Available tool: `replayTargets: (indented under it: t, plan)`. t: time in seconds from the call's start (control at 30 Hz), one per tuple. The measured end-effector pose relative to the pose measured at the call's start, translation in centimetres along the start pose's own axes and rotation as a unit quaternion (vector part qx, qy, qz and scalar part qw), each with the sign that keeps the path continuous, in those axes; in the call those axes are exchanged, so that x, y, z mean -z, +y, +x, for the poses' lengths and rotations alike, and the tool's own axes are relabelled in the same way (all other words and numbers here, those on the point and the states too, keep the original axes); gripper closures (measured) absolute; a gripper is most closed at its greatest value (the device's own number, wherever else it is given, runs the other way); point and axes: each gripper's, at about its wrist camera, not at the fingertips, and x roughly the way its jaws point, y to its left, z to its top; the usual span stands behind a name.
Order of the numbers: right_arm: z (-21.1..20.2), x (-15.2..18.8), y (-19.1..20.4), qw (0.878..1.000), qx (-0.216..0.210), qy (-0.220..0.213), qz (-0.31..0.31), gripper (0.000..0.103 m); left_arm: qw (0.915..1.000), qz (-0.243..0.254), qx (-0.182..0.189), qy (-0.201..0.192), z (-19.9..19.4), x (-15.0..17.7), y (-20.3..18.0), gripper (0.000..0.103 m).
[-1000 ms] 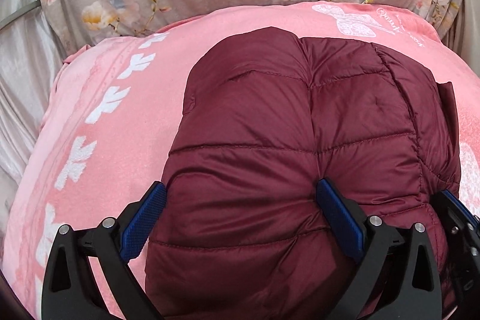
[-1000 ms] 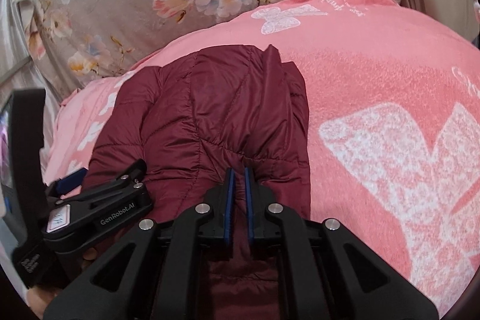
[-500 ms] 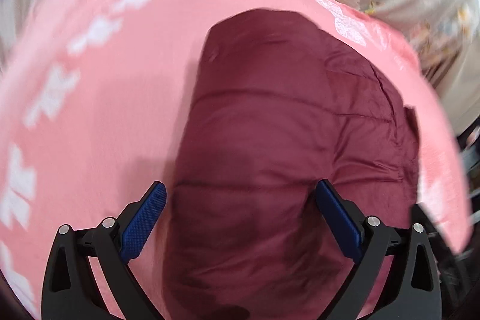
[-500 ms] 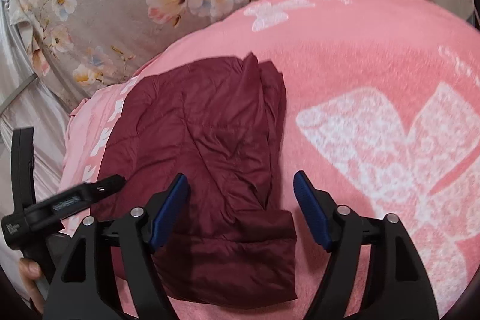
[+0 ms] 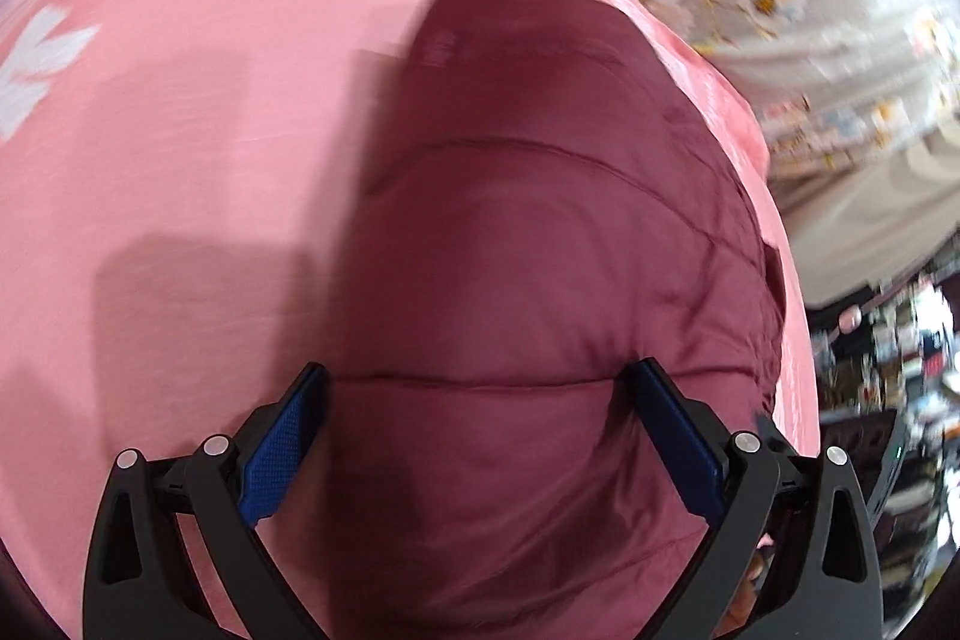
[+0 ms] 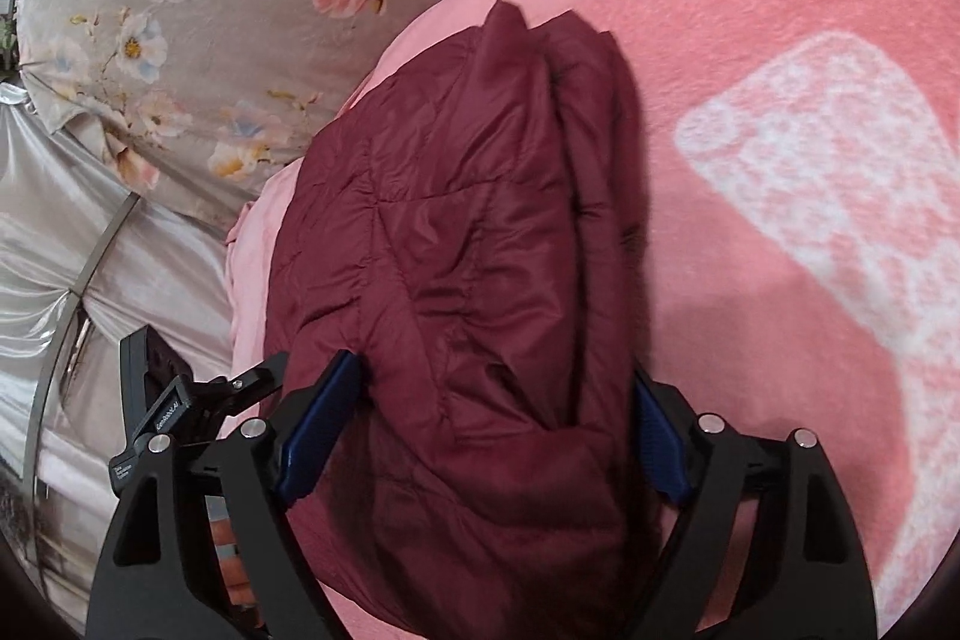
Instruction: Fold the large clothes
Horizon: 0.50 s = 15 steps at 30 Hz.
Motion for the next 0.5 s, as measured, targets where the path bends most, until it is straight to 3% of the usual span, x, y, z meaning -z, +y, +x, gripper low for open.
replayTargets:
  t: [0.03,0.13,0.2,0.3,0.37,0.5]
  plan:
    - [0.4,-0.1,0.2,1.0,-0.003,0.004,-0.001,0.034,1.0,0.006,-0.004,0.001,0.1,-0.3,-0.4,0.007]
    - [0.6,-0.6,1.4,1.0,-0.007,-0.004,-0.02,0.063,0.9982,0.044,-0.033,-0.022,-0.4,-0.1,-2.1,0.016]
    - [0.2,-1.1,2.7,0.999,0.005,-0.016,-0.044,0.076,0.996,0.07,-0.04,-0.038,-1.0,-0.6,-2.9,0.031]
    - [-0.1,-2.1,5.1,0.996,0.015,-0.042,-0.08,0.082,0.9938,0.09,-0.023,-0.062,-2.6,-1.6,-3.4,0.05]
    - [-0.2,-3.1,7.3,0.991,0.021,-0.064,-0.117,0.083,0.9902,0.11,-0.021,-0.083,-3.8,-2.7,-3.9,0.054]
    - [1.2,-4.8,11.3,0.978,0.031,-0.092,-0.182,0.084,0.9807,0.148,-0.053,-0.117,-5.3,-5.5,-4.6,0.055]
